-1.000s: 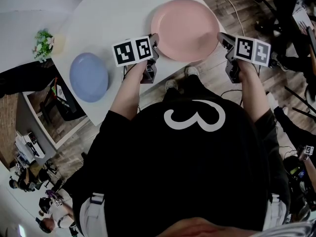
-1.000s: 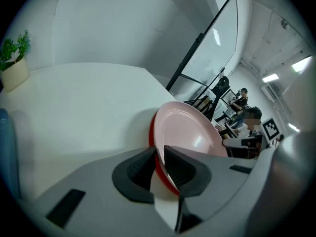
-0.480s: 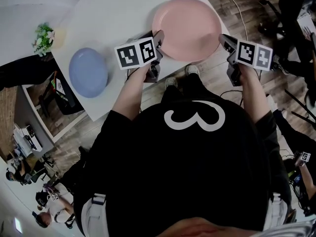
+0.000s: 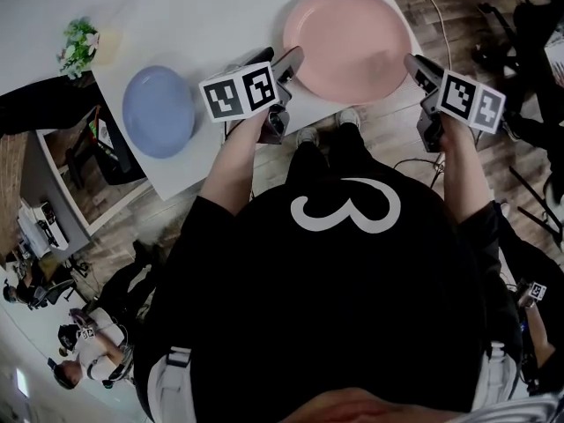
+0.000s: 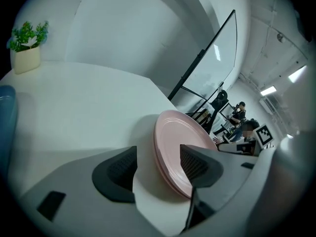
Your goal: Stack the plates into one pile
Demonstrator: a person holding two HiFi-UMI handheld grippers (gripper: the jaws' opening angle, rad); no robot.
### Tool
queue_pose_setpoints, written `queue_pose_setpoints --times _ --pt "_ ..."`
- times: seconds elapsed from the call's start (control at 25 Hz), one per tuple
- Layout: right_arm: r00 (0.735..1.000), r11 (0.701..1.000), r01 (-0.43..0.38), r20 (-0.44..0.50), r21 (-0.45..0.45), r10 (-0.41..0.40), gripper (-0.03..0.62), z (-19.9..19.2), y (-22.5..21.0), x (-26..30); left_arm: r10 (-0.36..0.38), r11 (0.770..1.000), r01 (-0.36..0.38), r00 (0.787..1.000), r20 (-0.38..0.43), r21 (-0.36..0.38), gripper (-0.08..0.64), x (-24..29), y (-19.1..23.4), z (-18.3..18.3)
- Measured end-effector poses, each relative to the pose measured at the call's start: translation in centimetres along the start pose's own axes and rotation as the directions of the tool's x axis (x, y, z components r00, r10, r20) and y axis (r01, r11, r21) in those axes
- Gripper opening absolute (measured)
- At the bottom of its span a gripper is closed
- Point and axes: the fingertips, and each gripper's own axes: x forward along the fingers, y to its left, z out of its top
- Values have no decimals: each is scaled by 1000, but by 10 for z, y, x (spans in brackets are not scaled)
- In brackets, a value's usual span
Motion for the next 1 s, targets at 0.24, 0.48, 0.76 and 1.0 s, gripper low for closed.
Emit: queue_pose_setpoints --times 0.24,0.48,0.76,1.0 --pt "999 999 1 39 -52 1 112 19 3 2 -108 994 109 991 84 -16 261 -27 -10 7" --pt "990 994 -84 108 -66 91 81 40 26 0 -112 994 110 991 76 28 59 -46 -10 7" --pt "938 947 -320 144 21 314 35 48 90 -8 -164 987 163 985 54 11 23 -84 -18 1" --pt "887 890 -455 75 -33 456 31 33 171 4 -196 980 194 974 112 35 23 -117 -20 16"
